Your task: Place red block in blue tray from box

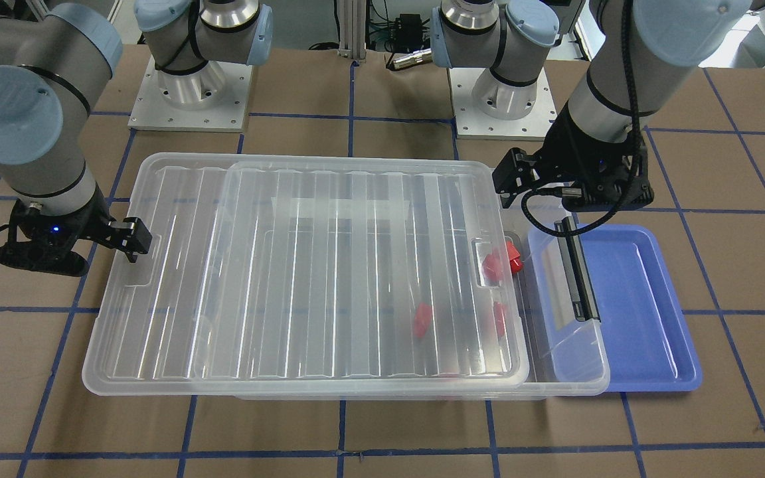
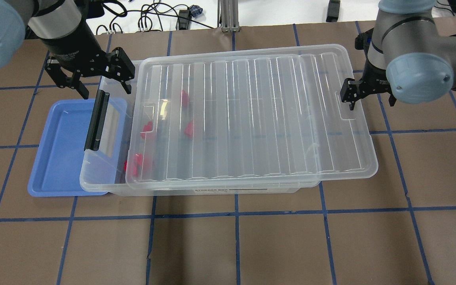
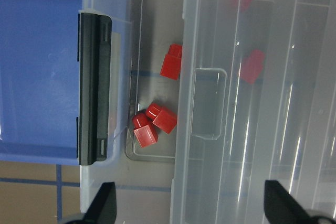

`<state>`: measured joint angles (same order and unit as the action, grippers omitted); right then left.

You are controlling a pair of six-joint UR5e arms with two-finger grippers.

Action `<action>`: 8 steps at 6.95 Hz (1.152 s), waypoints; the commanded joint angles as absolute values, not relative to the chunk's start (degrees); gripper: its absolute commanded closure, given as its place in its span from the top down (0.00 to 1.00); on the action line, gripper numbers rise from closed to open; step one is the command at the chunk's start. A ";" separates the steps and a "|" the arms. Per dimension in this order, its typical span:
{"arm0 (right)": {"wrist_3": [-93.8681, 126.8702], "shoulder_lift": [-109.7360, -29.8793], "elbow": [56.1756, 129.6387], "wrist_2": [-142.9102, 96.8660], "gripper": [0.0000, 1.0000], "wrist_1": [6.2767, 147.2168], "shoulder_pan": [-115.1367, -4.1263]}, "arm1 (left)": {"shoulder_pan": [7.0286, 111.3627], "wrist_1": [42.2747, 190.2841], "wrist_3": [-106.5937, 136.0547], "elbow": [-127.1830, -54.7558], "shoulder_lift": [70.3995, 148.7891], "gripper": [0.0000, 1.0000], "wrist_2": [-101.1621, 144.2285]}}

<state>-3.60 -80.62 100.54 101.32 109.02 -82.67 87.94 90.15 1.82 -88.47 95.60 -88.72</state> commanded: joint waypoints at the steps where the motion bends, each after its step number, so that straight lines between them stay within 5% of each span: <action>1: -4.65 -80.68 100.55 102.73 1.00 108.90 -80.43 | 88.15 80.45 0.09 -94.02 96.67 1.00 -88.24; 8: -6.94 -80.86 100.11 105.73 1.00 108.46 -76.47 | 87.80 77.45 -8.09 -96.58 101.25 0.99 -88.86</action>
<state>-6.76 -80.80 100.06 105.75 108.63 -77.32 87.93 79.29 -8.17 -95.73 100.24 -88.87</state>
